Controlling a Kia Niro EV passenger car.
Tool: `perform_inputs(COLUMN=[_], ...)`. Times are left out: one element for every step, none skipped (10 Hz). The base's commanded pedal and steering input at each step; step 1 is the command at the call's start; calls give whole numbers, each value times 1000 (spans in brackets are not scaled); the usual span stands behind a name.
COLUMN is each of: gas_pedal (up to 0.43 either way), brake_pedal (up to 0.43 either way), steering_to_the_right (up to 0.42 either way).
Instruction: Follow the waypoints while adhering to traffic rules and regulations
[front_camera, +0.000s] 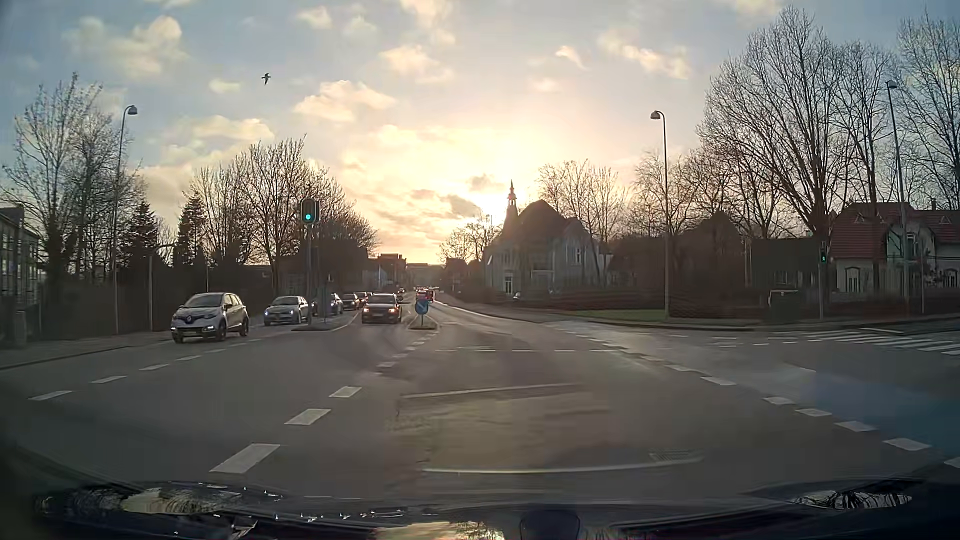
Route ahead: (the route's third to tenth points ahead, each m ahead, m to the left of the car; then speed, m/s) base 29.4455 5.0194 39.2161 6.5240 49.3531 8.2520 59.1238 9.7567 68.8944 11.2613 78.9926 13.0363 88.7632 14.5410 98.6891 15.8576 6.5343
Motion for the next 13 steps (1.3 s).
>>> perform_inputs(gas_pedal=[189, 189, 177, 177, 177, 177, 169, 157, 157, 157, 157, 157, 157], brake_pedal=[0, 0, 0, 0, 0, 0, 0, 0, 0, 0, 0, 0, 0], steering_to_the_right=[0, 0, 0, -2, -4, -4, -4, -5, -8, -10, -10, -10, -10])
